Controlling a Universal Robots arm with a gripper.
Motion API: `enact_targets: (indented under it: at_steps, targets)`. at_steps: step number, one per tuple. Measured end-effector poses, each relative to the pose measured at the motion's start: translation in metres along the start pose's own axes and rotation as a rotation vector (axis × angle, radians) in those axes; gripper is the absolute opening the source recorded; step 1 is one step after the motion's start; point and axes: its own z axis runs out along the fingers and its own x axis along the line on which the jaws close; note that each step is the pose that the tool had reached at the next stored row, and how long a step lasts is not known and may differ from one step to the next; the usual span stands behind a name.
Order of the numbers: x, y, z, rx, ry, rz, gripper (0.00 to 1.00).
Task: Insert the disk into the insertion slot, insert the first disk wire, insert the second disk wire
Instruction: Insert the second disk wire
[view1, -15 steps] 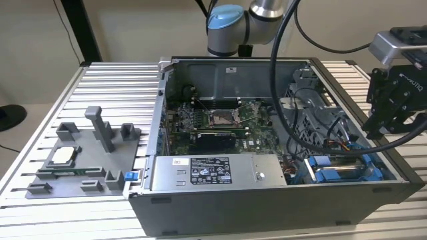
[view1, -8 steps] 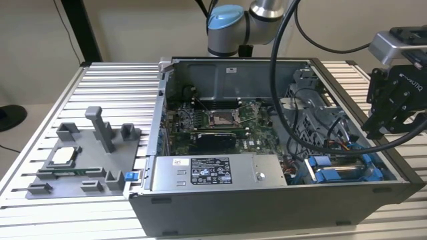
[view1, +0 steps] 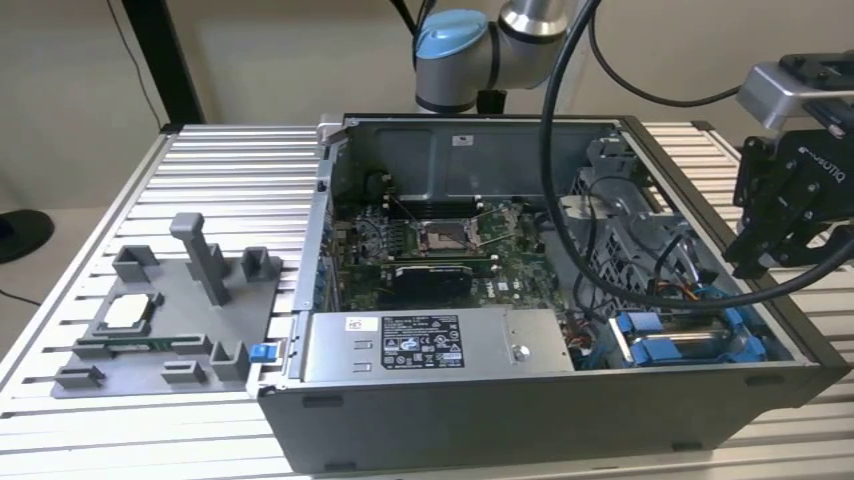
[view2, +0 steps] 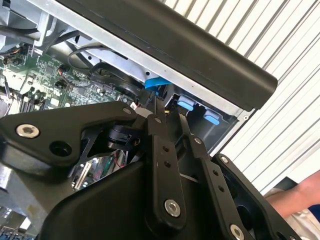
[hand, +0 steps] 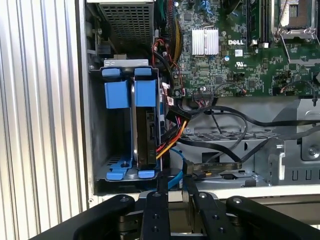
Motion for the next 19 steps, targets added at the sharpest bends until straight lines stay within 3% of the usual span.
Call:
enact_targets:
  at_steps: [4,6,10,18,19]
  targets:
    - [-0.0002,-0.0041,0.0009,-0.0102,0.0003,0.001,1.0]
    - [-0.0002,-0.0045,0.0017,-0.0202,0.001,0.001,1.0]
    - [-0.0002,-0.0047,0.0034,-0.0529,0.0029,0.004,1.0]
    - [-0.0002,-0.0047,0.0046,-0.1382,0.0077,0.011,1.0]
    - [-0.0002,-0.0047,0.0047,-0.145,0.006,0.012,1.0]
